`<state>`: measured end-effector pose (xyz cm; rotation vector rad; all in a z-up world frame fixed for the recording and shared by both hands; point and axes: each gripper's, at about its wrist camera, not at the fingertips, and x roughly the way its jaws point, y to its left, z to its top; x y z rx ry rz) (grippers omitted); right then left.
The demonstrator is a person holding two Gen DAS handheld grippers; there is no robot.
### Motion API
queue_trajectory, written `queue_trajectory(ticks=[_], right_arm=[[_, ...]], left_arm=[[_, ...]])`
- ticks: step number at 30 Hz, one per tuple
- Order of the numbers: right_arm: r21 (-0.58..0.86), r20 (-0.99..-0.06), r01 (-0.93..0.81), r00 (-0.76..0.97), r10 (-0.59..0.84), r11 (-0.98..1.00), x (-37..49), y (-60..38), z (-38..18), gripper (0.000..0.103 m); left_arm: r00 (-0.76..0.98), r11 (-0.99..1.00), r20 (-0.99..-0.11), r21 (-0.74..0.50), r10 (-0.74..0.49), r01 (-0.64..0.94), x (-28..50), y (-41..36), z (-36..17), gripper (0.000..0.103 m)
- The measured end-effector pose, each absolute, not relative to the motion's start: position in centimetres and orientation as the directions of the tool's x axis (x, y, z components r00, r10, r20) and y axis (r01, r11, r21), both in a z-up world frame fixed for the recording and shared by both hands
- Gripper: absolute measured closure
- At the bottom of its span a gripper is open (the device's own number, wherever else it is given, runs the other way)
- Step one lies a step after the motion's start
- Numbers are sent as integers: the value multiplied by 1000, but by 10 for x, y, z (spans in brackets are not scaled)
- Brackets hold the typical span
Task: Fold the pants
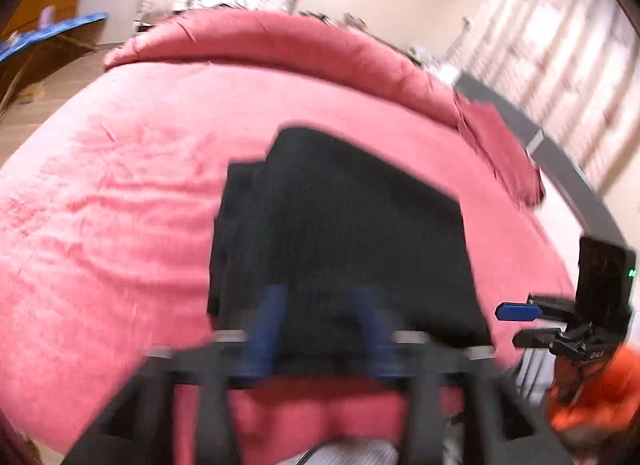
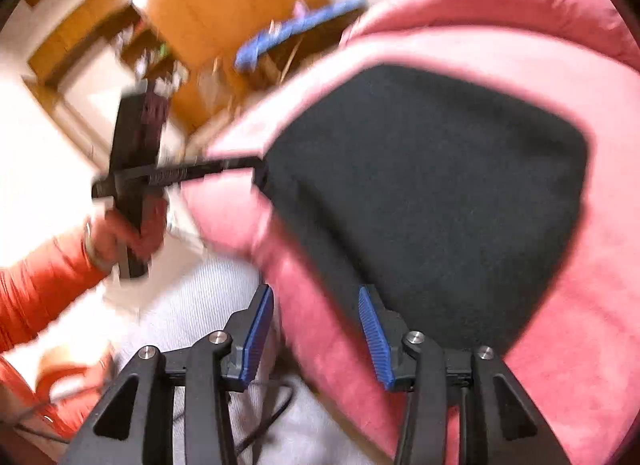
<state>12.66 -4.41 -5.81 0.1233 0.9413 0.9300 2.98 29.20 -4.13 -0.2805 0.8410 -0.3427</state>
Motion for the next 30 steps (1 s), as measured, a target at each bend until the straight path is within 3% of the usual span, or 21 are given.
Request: queue_trajectory(ticks=[3,6,10,11,12,15,18,19,21,24,30], right_arm=[[489,-603,-504,394,694,712,148,-77,-55,57],[445,-689,-351,454,565,824,176,-93,-74,57],[468,-717,-315,412,563,826,196,-92,-101,57],[448,-735,-319,401,547,835,198,-89,-108,57],[414,-747,-342,402,530,844,199,-84,-114,57],[265,-791,-413,424,441,871,196,-66,-120,57],[270,-803,-369,423,419,889,196,-72,-103,56],[277,-801,-349,431,415,895,200,-61,-101,53],[318,-775,-304,462,431,898,192,-65,-89,36],[345,-731,-302,507,456,889,171,-71,-67,19],[336,-699,-264,573,427,904,137,-51,-36,18]], left_arm=[[663,910,-632,-356,-401,211,39,282,-30,33],[664,952,-682,-214,-306,219,61,257,-37,29],[628,980,-761,-51,-163,192,93,253,-75,30],[648,985,-754,8,-108,173,96,254,-81,27],[644,987,-763,59,-51,149,99,253,-88,12],[592,996,-802,-68,-87,53,104,270,-91,13],[609,993,-790,-110,-68,-31,84,277,-71,16],[624,994,-780,-101,-48,-50,69,278,-61,14],[643,995,-766,-75,-15,-66,51,272,-48,13],[666,990,-737,29,113,-136,23,258,-29,0],[662,985,-730,96,170,-147,-3,235,-16,0]])
